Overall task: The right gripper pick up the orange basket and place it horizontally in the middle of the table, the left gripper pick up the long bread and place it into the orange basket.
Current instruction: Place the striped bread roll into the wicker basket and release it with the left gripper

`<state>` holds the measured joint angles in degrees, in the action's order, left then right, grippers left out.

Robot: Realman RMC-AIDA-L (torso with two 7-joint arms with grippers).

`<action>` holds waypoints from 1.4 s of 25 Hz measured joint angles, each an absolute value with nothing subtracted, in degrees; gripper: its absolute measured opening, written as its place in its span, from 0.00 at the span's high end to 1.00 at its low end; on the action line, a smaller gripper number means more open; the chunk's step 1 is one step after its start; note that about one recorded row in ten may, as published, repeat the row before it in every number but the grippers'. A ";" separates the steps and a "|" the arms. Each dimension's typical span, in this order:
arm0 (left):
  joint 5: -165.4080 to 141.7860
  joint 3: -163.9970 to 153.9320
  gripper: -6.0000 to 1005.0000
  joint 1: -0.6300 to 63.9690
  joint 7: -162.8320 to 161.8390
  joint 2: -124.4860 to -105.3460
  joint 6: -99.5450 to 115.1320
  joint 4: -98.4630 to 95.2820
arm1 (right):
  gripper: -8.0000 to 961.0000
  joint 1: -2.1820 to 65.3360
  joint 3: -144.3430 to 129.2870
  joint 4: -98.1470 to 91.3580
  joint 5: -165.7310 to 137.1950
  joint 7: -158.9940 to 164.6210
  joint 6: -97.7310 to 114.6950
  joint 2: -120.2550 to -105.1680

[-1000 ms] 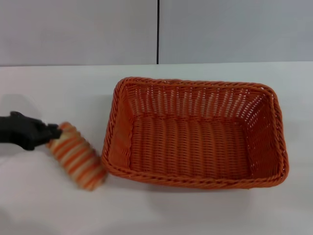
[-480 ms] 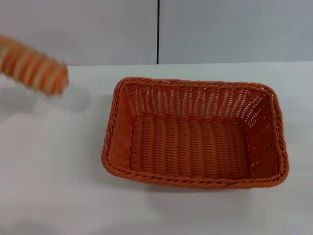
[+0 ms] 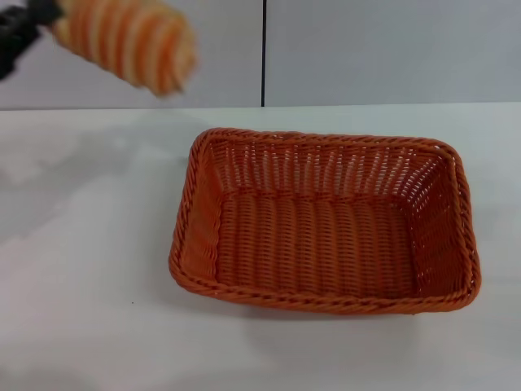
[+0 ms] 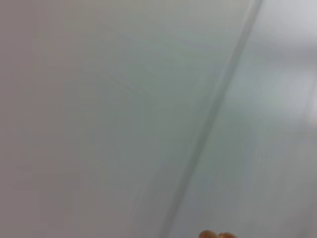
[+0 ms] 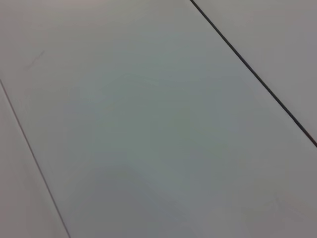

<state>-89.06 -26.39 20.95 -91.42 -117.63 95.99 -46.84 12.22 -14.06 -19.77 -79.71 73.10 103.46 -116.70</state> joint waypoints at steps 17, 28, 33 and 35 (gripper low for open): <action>-87.70 -55.53 0.90 28.94 -85.91 -118.20 94.30 -35.96 | 0.42 12.75 -14.44 -19.78 -79.89 73.01 103.75 -116.72; -87.06 -59.47 0.76 28.93 -86.32 -118.20 88.70 -36.42 | 0.42 12.43 -14.18 -19.78 -80.00 72.97 103.89 -116.57; -86.83 -59.42 0.58 28.89 -86.30 -118.13 88.69 -36.46 | 0.42 12.67 -14.26 -19.78 -80.11 72.95 103.85 -116.56; -86.60 -59.36 0.53 28.84 -86.15 -118.13 88.68 -36.47 | 0.42 12.71 -14.35 -19.78 -80.13 72.95 103.80 -116.60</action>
